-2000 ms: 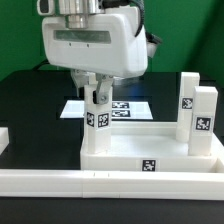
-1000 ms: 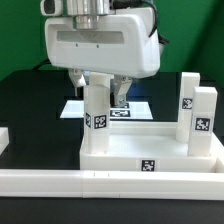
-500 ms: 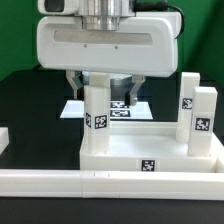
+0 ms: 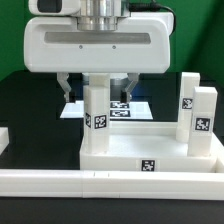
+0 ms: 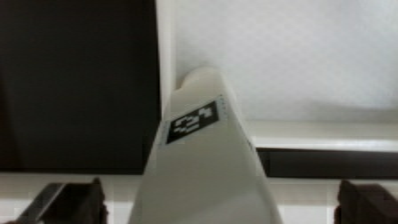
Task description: Assemble desk
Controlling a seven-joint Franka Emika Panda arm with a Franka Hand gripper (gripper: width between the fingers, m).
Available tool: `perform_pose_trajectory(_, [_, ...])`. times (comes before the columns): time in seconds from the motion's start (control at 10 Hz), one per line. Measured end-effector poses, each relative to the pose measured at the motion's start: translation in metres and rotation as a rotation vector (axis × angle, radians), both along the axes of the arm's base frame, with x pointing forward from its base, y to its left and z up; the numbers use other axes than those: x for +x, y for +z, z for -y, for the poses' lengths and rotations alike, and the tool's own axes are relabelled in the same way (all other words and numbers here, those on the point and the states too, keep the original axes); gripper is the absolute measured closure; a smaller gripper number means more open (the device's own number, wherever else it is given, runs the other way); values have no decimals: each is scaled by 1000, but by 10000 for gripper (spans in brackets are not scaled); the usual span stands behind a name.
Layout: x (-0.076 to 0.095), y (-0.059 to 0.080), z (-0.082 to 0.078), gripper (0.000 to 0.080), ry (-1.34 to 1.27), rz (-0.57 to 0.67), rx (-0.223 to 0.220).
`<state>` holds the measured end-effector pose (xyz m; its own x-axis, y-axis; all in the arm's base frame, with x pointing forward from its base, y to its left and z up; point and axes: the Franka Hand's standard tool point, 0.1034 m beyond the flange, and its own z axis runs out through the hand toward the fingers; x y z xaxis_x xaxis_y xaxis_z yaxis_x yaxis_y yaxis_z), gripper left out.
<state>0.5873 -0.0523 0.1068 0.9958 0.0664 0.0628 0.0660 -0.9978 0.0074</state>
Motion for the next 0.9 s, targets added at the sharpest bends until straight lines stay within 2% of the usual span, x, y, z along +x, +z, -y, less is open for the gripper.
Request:
perform_pose_trajectory(0.3, [0, 0, 3, 150, 173, -1, -12])
perform_pose_trajectory(0.4, [0, 0, 3, 191, 219, -1, -15])
perform_pose_trajectory(0.5, [0, 0, 3, 191, 199, -1, -13])
perform_pose_trajectory(0.6, [0, 0, 3, 370, 199, -1, -13])
perform_pose_trajectory(0.7, [0, 0, 3, 370, 199, -1, -13])
perform_pose_trajectory(0.8, [0, 0, 3, 511, 191, -1, -12])
perform_pose_trajectory(0.9, [0, 0, 3, 511, 167, -1, -11])
